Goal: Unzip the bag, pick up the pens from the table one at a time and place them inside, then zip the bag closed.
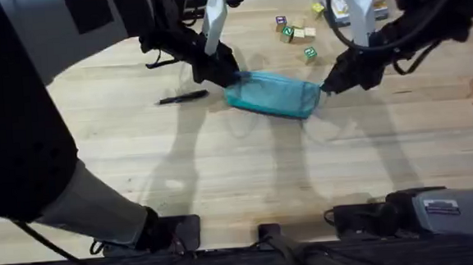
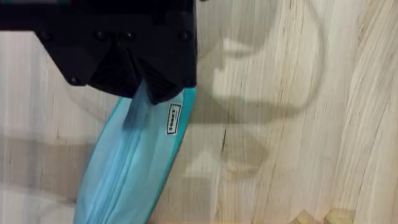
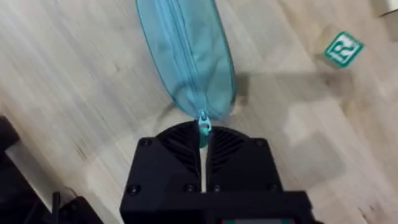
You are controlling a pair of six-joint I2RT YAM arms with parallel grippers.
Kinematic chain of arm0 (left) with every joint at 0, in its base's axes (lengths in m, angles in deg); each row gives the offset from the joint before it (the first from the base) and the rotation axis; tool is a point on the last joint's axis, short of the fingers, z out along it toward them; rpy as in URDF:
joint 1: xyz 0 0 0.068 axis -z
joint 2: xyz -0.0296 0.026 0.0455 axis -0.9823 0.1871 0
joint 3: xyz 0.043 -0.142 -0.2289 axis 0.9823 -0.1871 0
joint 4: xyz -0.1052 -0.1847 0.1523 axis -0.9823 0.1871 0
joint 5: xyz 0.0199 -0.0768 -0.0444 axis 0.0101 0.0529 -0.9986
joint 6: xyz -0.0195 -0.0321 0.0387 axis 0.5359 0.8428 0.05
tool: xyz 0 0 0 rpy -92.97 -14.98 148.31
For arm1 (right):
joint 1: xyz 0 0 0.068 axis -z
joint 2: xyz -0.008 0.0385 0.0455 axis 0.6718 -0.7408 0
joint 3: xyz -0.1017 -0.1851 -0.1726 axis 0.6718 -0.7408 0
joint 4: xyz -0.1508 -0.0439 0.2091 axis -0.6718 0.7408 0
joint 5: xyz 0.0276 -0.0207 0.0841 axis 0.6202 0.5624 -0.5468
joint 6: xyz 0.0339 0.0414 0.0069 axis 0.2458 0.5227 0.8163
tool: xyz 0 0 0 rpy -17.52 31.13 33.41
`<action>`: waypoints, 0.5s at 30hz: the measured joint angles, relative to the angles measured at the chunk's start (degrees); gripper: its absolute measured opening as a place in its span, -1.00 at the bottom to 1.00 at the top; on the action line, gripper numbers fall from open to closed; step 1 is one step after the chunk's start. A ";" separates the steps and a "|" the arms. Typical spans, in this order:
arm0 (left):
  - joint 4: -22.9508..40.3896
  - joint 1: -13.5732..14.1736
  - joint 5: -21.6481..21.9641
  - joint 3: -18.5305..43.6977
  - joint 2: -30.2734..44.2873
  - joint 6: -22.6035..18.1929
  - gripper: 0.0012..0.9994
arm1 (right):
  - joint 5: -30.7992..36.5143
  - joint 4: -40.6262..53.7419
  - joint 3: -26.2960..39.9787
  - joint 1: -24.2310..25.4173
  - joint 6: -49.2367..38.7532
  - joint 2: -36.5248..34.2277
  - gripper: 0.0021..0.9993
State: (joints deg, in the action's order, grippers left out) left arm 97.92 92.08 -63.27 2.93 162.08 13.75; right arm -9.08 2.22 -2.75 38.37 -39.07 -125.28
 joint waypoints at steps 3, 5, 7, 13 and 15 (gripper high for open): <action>0.02 0.02 -0.31 -0.01 0.00 0.00 -0.92 | -0.01 -0.10 0.00 0.00 0.00 1.82 -0.94; 0.00 0.02 -0.39 0.01 0.00 0.00 -0.92 | -0.32 -0.11 0.00 0.00 0.00 2.22 -0.94; 0.01 0.02 -0.41 0.01 0.00 0.00 -0.92 | -1.12 -0.18 0.00 0.00 0.01 2.21 -0.94; 0.00 0.00 -0.21 0.01 0.00 0.00 -0.92 | -5.28 -4.62 0.00 -0.54 0.04 2.21 -0.94; 0.00 -0.11 -0.13 -0.02 0.00 0.00 -0.92 | -6.25 -7.15 0.00 -1.61 0.41 2.21 -0.94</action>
State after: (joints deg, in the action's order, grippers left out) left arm 97.92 91.97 -63.40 2.92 162.08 13.75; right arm -15.33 -4.94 -2.75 36.76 -38.66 -123.08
